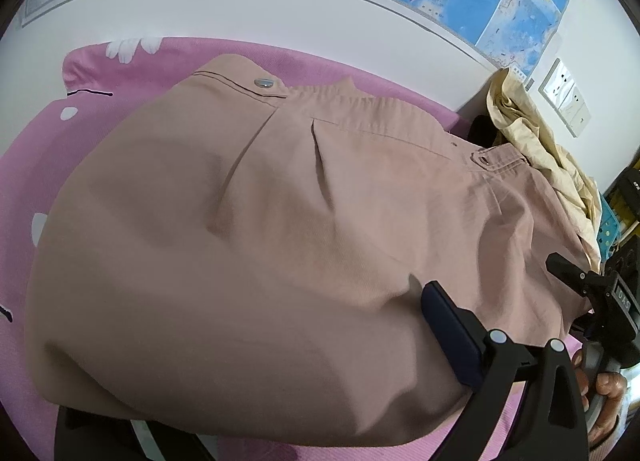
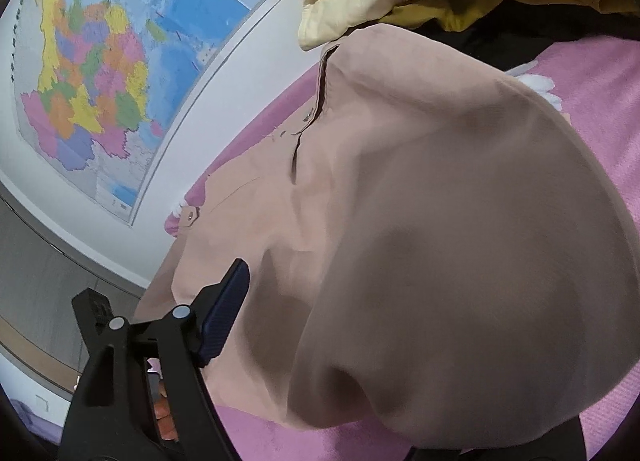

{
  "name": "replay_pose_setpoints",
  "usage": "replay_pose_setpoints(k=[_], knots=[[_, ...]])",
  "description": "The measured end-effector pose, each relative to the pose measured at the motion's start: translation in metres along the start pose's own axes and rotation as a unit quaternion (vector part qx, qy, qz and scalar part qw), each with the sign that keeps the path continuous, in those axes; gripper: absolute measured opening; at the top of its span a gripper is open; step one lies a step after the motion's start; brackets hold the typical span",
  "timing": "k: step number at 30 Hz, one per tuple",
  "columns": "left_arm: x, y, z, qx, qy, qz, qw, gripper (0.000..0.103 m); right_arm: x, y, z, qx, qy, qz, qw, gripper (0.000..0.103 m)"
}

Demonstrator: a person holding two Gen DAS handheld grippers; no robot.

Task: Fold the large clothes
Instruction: 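Press the folded jacket bundle down with both grippers to flatten it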

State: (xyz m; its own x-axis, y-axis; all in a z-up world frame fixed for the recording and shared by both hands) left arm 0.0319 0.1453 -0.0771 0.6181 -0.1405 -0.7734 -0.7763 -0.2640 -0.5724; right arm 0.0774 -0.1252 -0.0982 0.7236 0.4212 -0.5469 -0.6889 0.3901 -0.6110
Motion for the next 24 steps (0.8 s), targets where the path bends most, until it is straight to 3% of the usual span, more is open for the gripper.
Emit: replay_pose_setpoints(k=[9, 14, 16, 17, 18, 20, 21, 22, 24], knots=[[0.003, -0.003, 0.000, 0.003, 0.002, 0.013, 0.9999, 0.096, 0.005, 0.000, 0.012, -0.025, -0.009, 0.006, 1.000, 0.093], [0.004, -0.005, 0.001, -0.006, 0.004, 0.017, 0.9998, 0.096, 0.006, -0.001, 0.013, -0.021, -0.001, 0.010, 1.000, 0.093], [0.005, -0.007, 0.003, -0.005, 0.006, 0.018, 0.9998, 0.096, 0.005, -0.002, 0.010, -0.014, 0.002, 0.013, 1.000, 0.086], [0.006, -0.010, 0.005, -0.009, 0.008, 0.019, 0.9997, 0.096, 0.005, -0.003, 0.008, -0.010, 0.002, 0.013, 1.000, 0.078], [0.007, -0.012, 0.007, -0.014, 0.006, 0.018, 0.9997, 0.091, 0.004, -0.004, 0.003, -0.001, 0.003, 0.014, 1.000, 0.061], [0.008, -0.016, 0.011, -0.020, -0.011, 0.015, 0.9996, 0.075, 0.004, -0.005, -0.011, 0.031, -0.009, 0.021, 0.999, 0.036], [0.008, -0.018, 0.015, -0.025, -0.014, 0.015, 0.9995, 0.060, 0.003, -0.006, -0.017, 0.042, -0.020, 0.022, 0.999, 0.027], [0.007, -0.019, 0.018, -0.032, -0.011, 0.016, 0.9993, 0.043, 0.003, -0.006, -0.020, 0.047, -0.030, 0.023, 0.998, 0.025], [0.007, -0.021, 0.025, -0.045, 0.004, 0.025, 0.9987, 0.041, 0.002, -0.006, -0.019, 0.041, -0.031, 0.023, 0.998, 0.026]])
Point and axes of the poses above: each gripper's, at about its wrist camera, not at the fingertips, and x roughly the way its jaws point, z to its left, y to its underside, the point moved 3 cm from there along x, roughly the way its jaws point, and after that the axes turned 1 degree about -x, right-handed, at the moved point
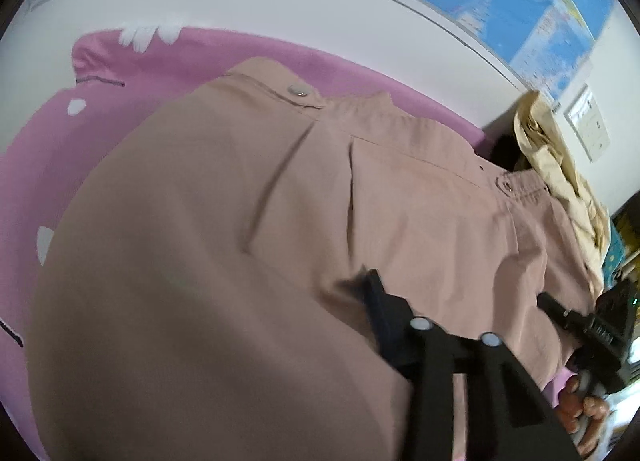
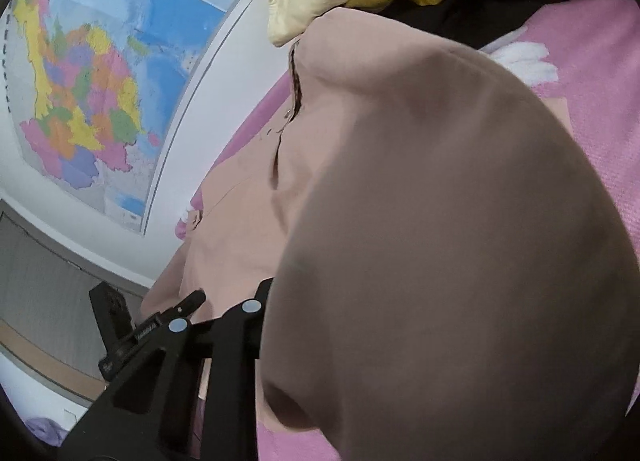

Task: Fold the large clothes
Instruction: 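Press the folded jacket bundle down with both grippers to flatten it, then grasp the pink-beige jacket bundle with both grippers and lift it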

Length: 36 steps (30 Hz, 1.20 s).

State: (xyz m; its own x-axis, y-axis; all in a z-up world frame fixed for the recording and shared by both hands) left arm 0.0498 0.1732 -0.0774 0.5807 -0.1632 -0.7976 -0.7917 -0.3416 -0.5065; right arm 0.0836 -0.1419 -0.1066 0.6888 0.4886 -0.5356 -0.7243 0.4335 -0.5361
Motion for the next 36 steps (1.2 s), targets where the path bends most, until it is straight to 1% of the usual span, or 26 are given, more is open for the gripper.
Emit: replay_pose_setpoints(k=[2, 4, 6, 7, 8, 9, 10, 12, 15, 17, 18, 19, 20, 21, 23, 25, 26, 27, 28, 30, 31, 32, 33, 34, 35, 36], knots=[[0.000, -0.002, 0.003, -0.008, 0.017, 0.003, 0.9998, 0.045, 0.001, -0.001, 0.003, -0.004, 0.001, -0.001, 1.000, 0.030], [0.001, -0.002, -0.001, -0.004, 0.032, 0.006, 0.9995, 0.062, 0.003, -0.003, 0.005, -0.002, 0.002, -0.004, 1.000, 0.031], [0.003, -0.001, -0.010, 0.011, 0.028, 0.006, 0.9995, 0.066, 0.005, -0.005, 0.006, 0.000, 0.002, -0.004, 1.000, 0.029], [0.004, 0.000, -0.014, 0.024, 0.010, 0.003, 0.9997, 0.058, 0.006, -0.005, 0.006, -0.001, 0.002, -0.005, 1.000, 0.027], [0.005, -0.001, -0.016, 0.033, -0.010, 0.001, 0.9994, 0.050, 0.008, -0.006, 0.006, -0.003, 0.001, -0.001, 1.000, 0.022], [0.004, -0.002, -0.014, 0.032, -0.020, 0.002, 0.9993, 0.031, 0.007, -0.006, 0.007, -0.004, -0.004, 0.000, 1.000, 0.018], [0.003, -0.003, -0.012, 0.024, -0.018, 0.003, 0.9995, 0.019, 0.004, -0.006, 0.010, -0.007, -0.016, -0.003, 1.000, 0.017], [-0.009, -0.008, -0.004, 0.003, 0.008, 0.002, 1.0000, 0.012, -0.007, -0.008, 0.020, -0.016, -0.036, -0.008, 0.999, 0.016], [-0.041, -0.010, 0.000, -0.009, 0.033, -0.022, 0.9992, 0.011, -0.033, -0.006, 0.044, -0.030, -0.075, -0.022, 0.997, 0.015], [-0.068, -0.005, 0.002, -0.006, 0.060, -0.040, 0.9973, 0.012, -0.049, 0.001, 0.056, -0.051, -0.095, -0.024, 0.994, 0.015], [-0.071, -0.004, 0.003, -0.004, 0.067, -0.041, 0.9969, 0.016, -0.051, 0.005, 0.056, -0.053, -0.094, -0.016, 0.994, 0.017], [-0.073, 0.002, 0.006, 0.005, 0.070, -0.034, 0.9969, 0.026, -0.049, 0.008, 0.052, -0.052, -0.083, -0.004, 0.995, 0.017], [-0.068, 0.004, 0.007, 0.010, 0.059, -0.025, 0.9979, 0.030, -0.044, 0.012, 0.046, -0.053, -0.066, 0.008, 0.996, 0.018], [-0.062, 0.008, 0.013, 0.014, 0.048, -0.014, 0.9986, 0.033, -0.039, 0.014, 0.040, -0.048, -0.052, 0.018, 0.997, 0.022], [-0.041, 0.015, 0.020, 0.011, 0.041, 0.021, 0.9989, 0.041, -0.026, 0.018, 0.026, -0.024, -0.036, 0.040, 0.998, 0.027], [-0.028, 0.020, 0.027, 0.000, 0.037, 0.037, 0.9986, 0.052, -0.021, 0.017, 0.020, -0.012, -0.029, 0.034, 0.999, 0.041], [-0.029, 0.020, 0.027, 0.003, 0.052, 0.025, 0.9983, 0.058, -0.019, 0.016, 0.018, -0.007, -0.027, 0.030, 0.999, 0.051], [-0.029, 0.020, 0.026, 0.004, 0.061, 0.024, 0.9979, 0.067, -0.017, 0.015, 0.018, -0.004, -0.029, 0.023, 0.999, 0.052], [-0.029, 0.019, 0.025, -0.001, 0.067, 0.025, 0.9974, 0.072, -0.014, 0.014, 0.022, -0.003, -0.029, 0.021, 0.999, 0.052], [-0.027, 0.016, 0.024, -0.007, 0.074, 0.022, 0.9970, 0.076, -0.009, 0.010, 0.023, -0.003, -0.033, 0.016, 0.999, 0.052], [-0.024, 0.014, 0.022, -0.003, 0.062, 0.019, 0.9979, 0.073, -0.005, 0.007, 0.024, -0.002, -0.032, 0.015, 0.999, 0.049], [-0.022, 0.011, 0.021, 0.002, 0.049, 0.018, 0.9986, 0.066, -0.002, 0.006, 0.022, 0.003, -0.033, 0.016, 0.999, 0.036], [-0.019, 0.008, 0.019, 0.004, 0.030, 0.017, 0.9994, 0.045, 0.001, 0.004, 0.022, 0.009, -0.041, 0.018, 0.999, 0.025], [-0.016, 0.005, 0.019, 0.003, 0.013, 0.018, 0.9997, 0.028, 0.003, 0.002, 0.022, 0.012, -0.050, 0.018, 0.999, 0.022], [-0.016, 0.001, 0.021, -0.003, 0.010, 0.018, 0.9998, 0.022, 0.003, -0.002, 0.027, 0.003, -0.051, 0.016, 0.999, 0.018], [-0.020, -0.002, 0.023, -0.009, 0.014, 0.015, 0.9998, 0.012, 0.000, -0.004, 0.032, -0.004, -0.054, 0.011, 0.998, 0.015]])
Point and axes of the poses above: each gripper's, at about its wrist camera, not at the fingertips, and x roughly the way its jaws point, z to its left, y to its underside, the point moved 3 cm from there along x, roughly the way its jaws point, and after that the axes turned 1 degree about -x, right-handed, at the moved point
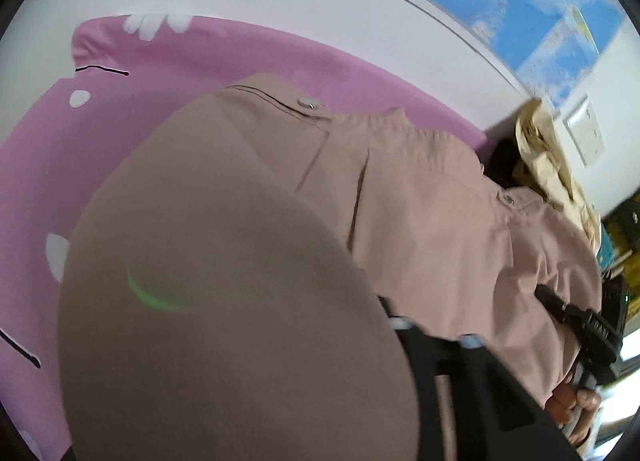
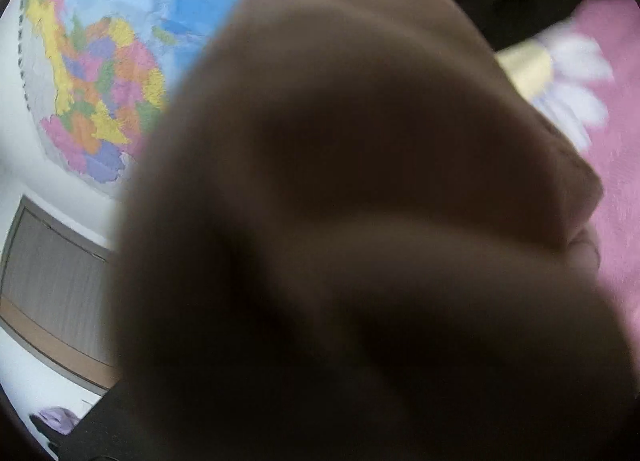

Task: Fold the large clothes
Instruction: 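Grasp the pink-beige jacket bundle with both grippers and lift it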

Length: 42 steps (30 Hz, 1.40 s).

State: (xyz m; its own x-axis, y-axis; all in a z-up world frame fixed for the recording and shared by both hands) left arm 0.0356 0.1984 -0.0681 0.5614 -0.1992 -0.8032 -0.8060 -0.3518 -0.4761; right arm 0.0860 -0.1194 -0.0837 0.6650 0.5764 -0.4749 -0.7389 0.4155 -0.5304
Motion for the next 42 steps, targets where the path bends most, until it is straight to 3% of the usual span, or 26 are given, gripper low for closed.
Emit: replay_pose_setpoints(k=[7, 13, 18, 23, 28, 30, 32, 33, 35, 37, 42], knots=[[-0.052, -0.040, 0.002, 0.010, 0.023, -0.047, 0.9986, 0.009, -0.011, -0.032, 0.066, -0.059, -0.045, -0.014, 0.997, 0.014], [-0.087, -0.089, 0.006, 0.019, 0.003, -0.084, 0.9963, 0.009, 0.011, -0.062, 0.118, -0.087, -0.074, -0.010, 0.993, 0.014], [-0.131, -0.133, 0.039, 0.013, -0.046, -0.130, 0.9903, 0.009, 0.059, -0.085, 0.178, -0.125, -0.103, 0.000, 0.987, 0.014], [-0.163, -0.172, 0.092, -0.005, -0.114, -0.176, 0.9778, 0.009, 0.119, -0.093, 0.239, -0.159, -0.134, 0.012, 0.978, 0.014], [-0.176, -0.193, 0.167, -0.042, -0.171, -0.208, 0.9621, 0.009, 0.188, -0.065, 0.283, -0.210, -0.160, 0.039, 0.964, 0.014], [-0.168, -0.190, 0.199, -0.063, -0.192, -0.209, 0.9569, 0.009, 0.223, -0.050, 0.282, -0.212, -0.158, 0.061, 0.962, 0.014], [-0.149, -0.182, 0.229, -0.082, -0.217, -0.195, 0.9529, 0.009, 0.272, -0.027, 0.271, -0.201, -0.149, 0.112, 0.962, 0.014], [-0.132, -0.174, 0.248, -0.087, -0.237, -0.175, 0.9518, 0.009, 0.292, -0.012, 0.260, -0.195, -0.135, 0.141, 0.961, 0.014], [-0.101, -0.157, 0.280, -0.117, -0.241, -0.128, 0.9548, 0.009, 0.320, 0.012, 0.234, -0.186, -0.100, 0.187, 0.960, 0.016], [-0.080, -0.141, 0.303, -0.136, -0.250, -0.102, 0.9532, 0.009, 0.329, 0.022, 0.214, -0.173, -0.088, 0.205, 0.959, 0.019], [-0.081, -0.135, 0.312, -0.140, -0.224, -0.111, 0.9579, 0.014, 0.309, 0.011, 0.201, -0.178, -0.092, 0.215, 0.956, 0.046]])
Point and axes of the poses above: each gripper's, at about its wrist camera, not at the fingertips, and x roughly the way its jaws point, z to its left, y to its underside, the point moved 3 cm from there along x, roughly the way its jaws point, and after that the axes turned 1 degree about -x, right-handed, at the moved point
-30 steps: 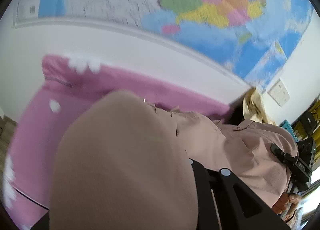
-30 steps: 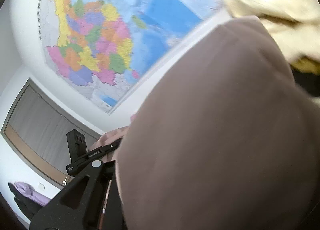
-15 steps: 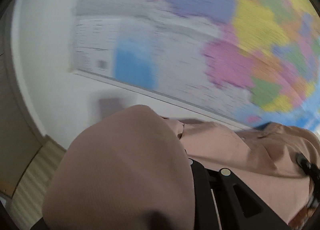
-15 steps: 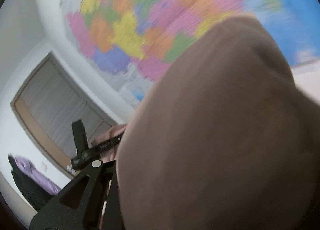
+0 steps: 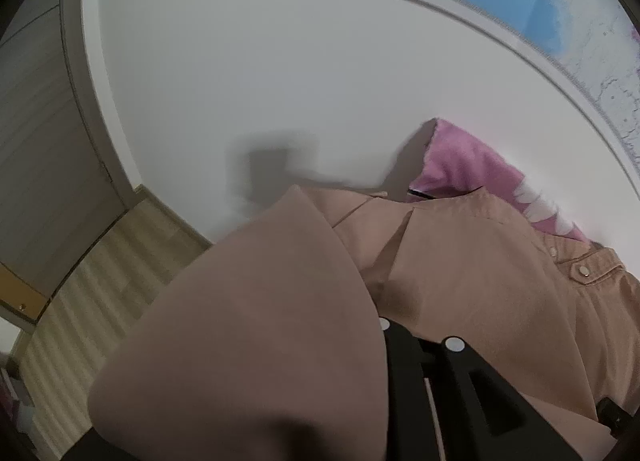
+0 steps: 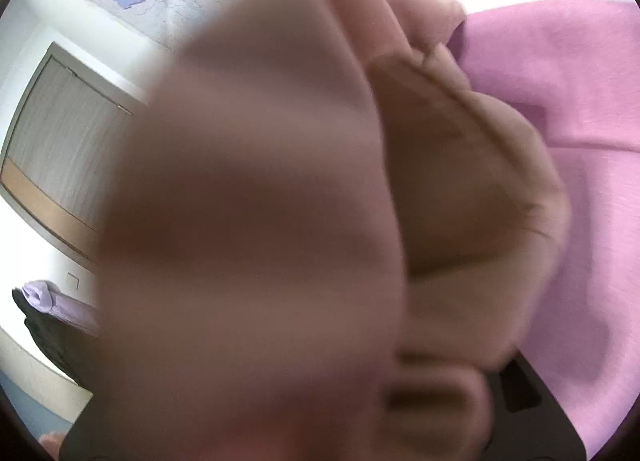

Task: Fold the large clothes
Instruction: 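Grasp the pink-beige jacket bundle with both grippers and lift it, then lower the jacket bundle onto the bedspread with both grippers and release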

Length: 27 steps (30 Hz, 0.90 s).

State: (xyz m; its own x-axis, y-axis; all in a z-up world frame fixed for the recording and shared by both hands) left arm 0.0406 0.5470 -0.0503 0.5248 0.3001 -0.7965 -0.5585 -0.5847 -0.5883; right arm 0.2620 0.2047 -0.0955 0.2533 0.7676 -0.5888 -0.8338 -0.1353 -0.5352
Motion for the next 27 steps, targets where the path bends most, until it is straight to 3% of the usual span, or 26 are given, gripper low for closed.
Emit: replay_pose_setpoints(k=[5, 7, 8, 9, 12, 15, 17, 18, 20, 24, 27], knots=[[-0.003, 0.004, 0.004, 0.010, 0.006, -0.003, 0.9999, 0.018, -0.055, 0.013, -0.024, 0.053, -0.018, -0.038, 0.998, 0.059], [-0.002, 0.006, 0.006, 0.010, 0.007, -0.001, 0.9999, 0.019, -0.073, 0.020, -0.034, 0.085, -0.037, -0.061, 0.994, 0.059], [-0.003, 0.009, 0.006, 0.009, 0.008, -0.001, 0.9999, 0.019, -0.081, 0.024, -0.035, 0.092, -0.036, -0.063, 0.993, 0.049], [-0.003, 0.010, 0.005, 0.010, 0.008, -0.001, 0.9999, 0.019, -0.084, 0.024, -0.036, 0.085, -0.035, -0.060, 0.994, 0.022], [-0.013, 0.018, 0.002, 0.022, 0.004, -0.007, 0.9997, 0.022, -0.095, 0.040, -0.030, 0.052, -0.024, -0.045, 0.997, 0.013], [-0.015, 0.020, -0.004, 0.041, -0.010, -0.008, 0.9991, 0.033, -0.078, 0.062, -0.026, 0.052, 0.033, 0.002, 0.998, 0.017], [-0.018, 0.022, -0.006, 0.047, -0.016, -0.010, 0.9987, 0.038, -0.083, 0.057, -0.032, 0.065, 0.022, 0.001, 0.998, 0.020], [-0.021, 0.024, -0.006, 0.051, -0.019, -0.011, 0.9985, 0.042, -0.087, 0.056, -0.030, 0.057, 0.033, -0.002, 0.998, 0.027], [-0.028, 0.028, -0.005, 0.058, -0.031, -0.009, 0.9978, 0.059, -0.098, 0.054, -0.020, 0.027, 0.059, -0.013, 0.998, 0.031], [-0.054, 0.039, -0.002, 0.093, -0.062, -0.026, 0.9934, 0.062, -0.102, 0.040, -0.006, -0.012, 0.122, -0.036, 0.992, 0.043], [-0.085, 0.048, 0.003, 0.102, -0.069, -0.062, 0.9905, 0.064, -0.116, 0.035, -0.004, -0.022, 0.153, -0.072, 0.985, 0.043]])
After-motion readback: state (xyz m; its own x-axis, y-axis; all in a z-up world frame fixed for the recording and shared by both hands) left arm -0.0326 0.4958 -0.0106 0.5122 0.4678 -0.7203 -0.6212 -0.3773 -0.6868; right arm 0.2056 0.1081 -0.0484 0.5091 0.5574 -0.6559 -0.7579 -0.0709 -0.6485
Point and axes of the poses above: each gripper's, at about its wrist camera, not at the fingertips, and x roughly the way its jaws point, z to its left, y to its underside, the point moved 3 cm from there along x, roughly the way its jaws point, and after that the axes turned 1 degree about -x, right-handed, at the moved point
